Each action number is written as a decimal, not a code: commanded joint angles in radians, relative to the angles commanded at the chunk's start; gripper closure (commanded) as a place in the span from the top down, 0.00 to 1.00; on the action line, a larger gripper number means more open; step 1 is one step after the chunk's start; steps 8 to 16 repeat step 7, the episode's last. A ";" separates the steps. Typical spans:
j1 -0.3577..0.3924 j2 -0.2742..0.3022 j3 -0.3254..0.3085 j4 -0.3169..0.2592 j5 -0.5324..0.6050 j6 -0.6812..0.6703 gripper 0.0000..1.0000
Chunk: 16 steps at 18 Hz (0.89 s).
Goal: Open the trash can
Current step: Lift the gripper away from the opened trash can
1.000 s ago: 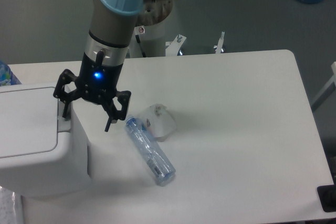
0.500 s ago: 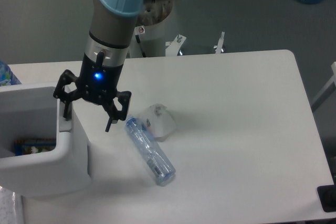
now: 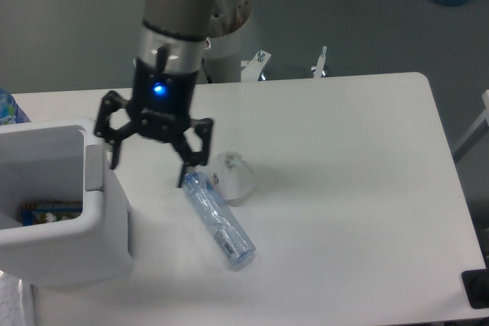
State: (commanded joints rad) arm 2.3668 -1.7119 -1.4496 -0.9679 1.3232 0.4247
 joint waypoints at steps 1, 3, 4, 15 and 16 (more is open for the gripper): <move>0.012 0.000 0.002 -0.008 0.054 0.040 1.00; 0.032 0.000 -0.001 -0.014 0.118 0.139 1.00; 0.055 0.002 -0.002 -0.034 0.129 0.185 1.00; 0.118 0.002 0.000 -0.084 0.131 0.284 1.00; 0.118 0.002 0.000 -0.084 0.131 0.284 1.00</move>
